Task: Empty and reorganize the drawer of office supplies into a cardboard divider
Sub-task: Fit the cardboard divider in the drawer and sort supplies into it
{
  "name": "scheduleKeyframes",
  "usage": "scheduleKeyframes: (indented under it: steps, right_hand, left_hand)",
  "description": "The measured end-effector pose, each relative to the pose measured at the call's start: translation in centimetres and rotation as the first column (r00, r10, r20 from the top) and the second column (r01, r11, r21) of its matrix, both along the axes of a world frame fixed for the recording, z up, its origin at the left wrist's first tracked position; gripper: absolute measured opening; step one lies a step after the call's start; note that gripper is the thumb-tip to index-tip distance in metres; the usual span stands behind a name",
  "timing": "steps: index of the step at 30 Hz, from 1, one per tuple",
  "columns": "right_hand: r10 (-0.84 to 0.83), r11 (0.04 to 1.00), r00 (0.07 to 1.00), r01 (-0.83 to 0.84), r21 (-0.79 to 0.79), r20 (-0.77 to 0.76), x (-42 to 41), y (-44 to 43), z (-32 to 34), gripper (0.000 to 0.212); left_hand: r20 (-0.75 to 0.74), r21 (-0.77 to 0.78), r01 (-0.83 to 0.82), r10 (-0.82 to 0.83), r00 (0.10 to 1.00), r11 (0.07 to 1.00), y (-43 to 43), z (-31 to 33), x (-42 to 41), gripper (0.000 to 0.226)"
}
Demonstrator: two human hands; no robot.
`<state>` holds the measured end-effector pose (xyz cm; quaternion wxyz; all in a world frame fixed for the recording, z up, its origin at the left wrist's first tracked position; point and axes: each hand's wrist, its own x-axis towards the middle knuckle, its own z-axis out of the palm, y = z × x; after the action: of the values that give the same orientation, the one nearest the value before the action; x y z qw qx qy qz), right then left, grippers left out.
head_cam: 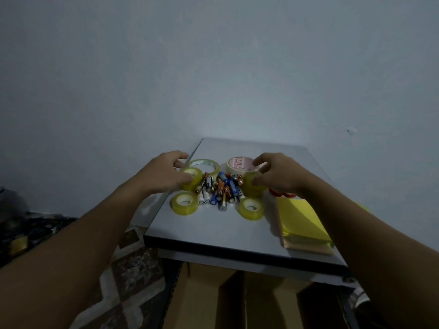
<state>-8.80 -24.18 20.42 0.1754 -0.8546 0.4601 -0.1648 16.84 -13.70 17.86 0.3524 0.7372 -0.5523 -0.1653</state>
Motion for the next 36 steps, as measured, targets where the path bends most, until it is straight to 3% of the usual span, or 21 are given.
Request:
scheduleKeyframes:
  steps: [9,19,30,36]
  right_hand:
    - [-0.01,0.999,1.0,0.01,0.033,-0.009,0.1,-0.7,-0.9,0.055]
    - [-0.028,1.0,0.996,0.027,0.011,0.081,-0.7,0.7,0.8,0.055]
    - [-0.013,0.998,0.974,0.027,-0.061,0.226,-6.2,8.0,3.1,0.053]
    - [-0.012,0.996,0.982,0.029,-0.088,0.19,-10.6,13.3,1.2,0.049]
  left_hand:
    - [0.024,-0.032,0.037,-0.037,0.999,0.999,-1.1,-0.6,0.1,0.06]
    - [-0.012,-0.142,0.0,-0.002,1.0,0.99,0.4,1.1,0.0,0.059]
    - [-0.063,-0.239,0.023,-0.039,0.997,0.971,7.8,3.4,-5.3,0.063]
    - [-0.1,-0.241,0.107,-0.134,0.986,0.965,11.6,1.5,-10.1,0.049]
